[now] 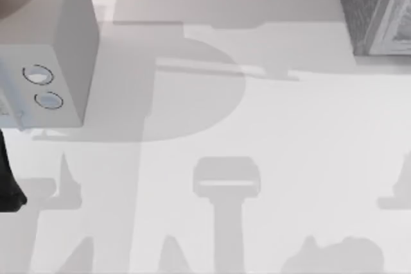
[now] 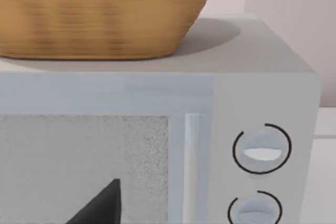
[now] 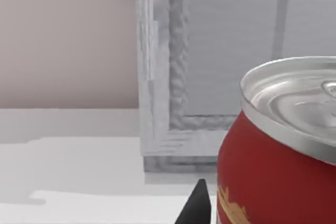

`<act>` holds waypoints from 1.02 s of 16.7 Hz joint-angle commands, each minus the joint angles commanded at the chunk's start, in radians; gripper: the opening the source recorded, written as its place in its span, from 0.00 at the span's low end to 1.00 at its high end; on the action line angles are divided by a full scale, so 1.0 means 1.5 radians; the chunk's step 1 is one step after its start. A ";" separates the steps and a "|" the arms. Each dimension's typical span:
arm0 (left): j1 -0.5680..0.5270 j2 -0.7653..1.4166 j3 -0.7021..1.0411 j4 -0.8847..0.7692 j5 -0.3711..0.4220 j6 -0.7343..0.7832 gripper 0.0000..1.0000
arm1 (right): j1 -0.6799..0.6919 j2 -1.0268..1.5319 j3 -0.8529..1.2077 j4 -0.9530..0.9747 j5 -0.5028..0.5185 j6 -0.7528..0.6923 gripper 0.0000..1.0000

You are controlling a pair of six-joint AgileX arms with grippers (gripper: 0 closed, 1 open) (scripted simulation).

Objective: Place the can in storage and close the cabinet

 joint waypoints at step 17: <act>0.000 0.000 0.000 0.000 0.000 0.000 1.00 | 0.059 0.394 0.511 -0.128 0.052 0.007 0.00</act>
